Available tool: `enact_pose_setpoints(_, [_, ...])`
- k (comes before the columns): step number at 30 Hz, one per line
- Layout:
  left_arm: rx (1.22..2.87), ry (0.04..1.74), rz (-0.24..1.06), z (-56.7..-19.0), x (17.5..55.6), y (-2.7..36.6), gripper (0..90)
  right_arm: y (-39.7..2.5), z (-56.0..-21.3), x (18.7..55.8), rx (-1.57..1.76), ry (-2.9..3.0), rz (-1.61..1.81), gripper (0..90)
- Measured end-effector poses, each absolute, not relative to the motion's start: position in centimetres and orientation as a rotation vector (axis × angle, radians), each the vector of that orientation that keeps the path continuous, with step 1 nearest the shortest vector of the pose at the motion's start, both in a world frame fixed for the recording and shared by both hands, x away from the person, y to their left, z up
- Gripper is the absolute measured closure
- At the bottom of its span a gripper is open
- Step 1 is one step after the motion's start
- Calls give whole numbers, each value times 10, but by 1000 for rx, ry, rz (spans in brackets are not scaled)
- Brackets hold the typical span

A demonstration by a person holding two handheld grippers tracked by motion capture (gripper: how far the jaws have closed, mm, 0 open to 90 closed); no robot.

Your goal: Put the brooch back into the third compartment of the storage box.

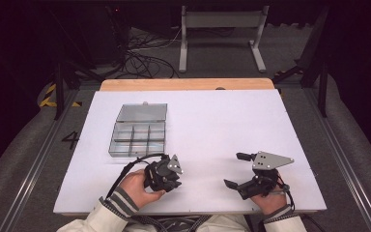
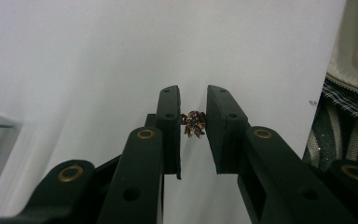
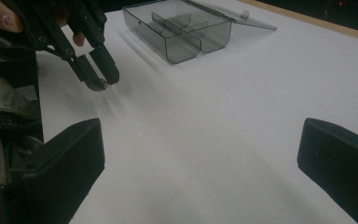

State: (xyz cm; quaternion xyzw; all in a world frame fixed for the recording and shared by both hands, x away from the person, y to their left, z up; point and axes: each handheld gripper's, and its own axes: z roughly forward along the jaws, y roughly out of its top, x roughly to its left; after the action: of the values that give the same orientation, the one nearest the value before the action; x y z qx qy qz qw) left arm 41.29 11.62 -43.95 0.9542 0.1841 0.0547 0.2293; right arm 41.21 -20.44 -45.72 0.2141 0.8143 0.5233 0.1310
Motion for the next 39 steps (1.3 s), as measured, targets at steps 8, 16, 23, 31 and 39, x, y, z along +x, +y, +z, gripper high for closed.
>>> enact_pose_setpoints(8, [2584, 510, 171, -426, 413, 123, 761, -203, -458, 412, 620, 2369, 1523, 15])
enact_pose_setpoints(16, [2556, 509, 187, -419, 412, 127, 761, -203, -458, 412, 622, 2369, 1523, 15])
enact_pose_setpoints(23, [2530, 537, 197, -411, 415, 131, 761, -202, -458, 412, 617, 2371, 1519, 15])
enact_pose_setpoints(31, [2490, 586, 210, -397, 423, 137, 761, -202, -458, 412, 615, 2372, 1518, 15])
enact_pose_setpoints(39, [2466, 636, 230, -383, 431, 145, 761, -202, -458, 412, 612, 2378, 1514, 15])
